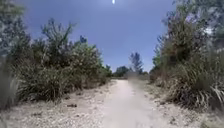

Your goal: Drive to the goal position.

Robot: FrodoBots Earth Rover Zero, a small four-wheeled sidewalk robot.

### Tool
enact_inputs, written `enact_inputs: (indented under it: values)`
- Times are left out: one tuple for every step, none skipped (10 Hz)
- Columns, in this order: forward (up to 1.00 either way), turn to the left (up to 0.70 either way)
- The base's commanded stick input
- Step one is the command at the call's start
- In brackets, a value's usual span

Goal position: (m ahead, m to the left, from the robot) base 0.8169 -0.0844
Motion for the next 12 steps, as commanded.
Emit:
enact_inputs:
  values:
    - [0.45,0.0]
    - [0.45,0.0]
    - [0.45,0.0]
    - [0.45,0.0]
    - [0.45,0.0]
    - [0.45,0.0]
    - [0.45,0.0]
    - [0.45,0.0]
    - [0.45,0.0]
    - [0.45,0.0]
    - [0.45,0.0]
    - [0.45,0.0]
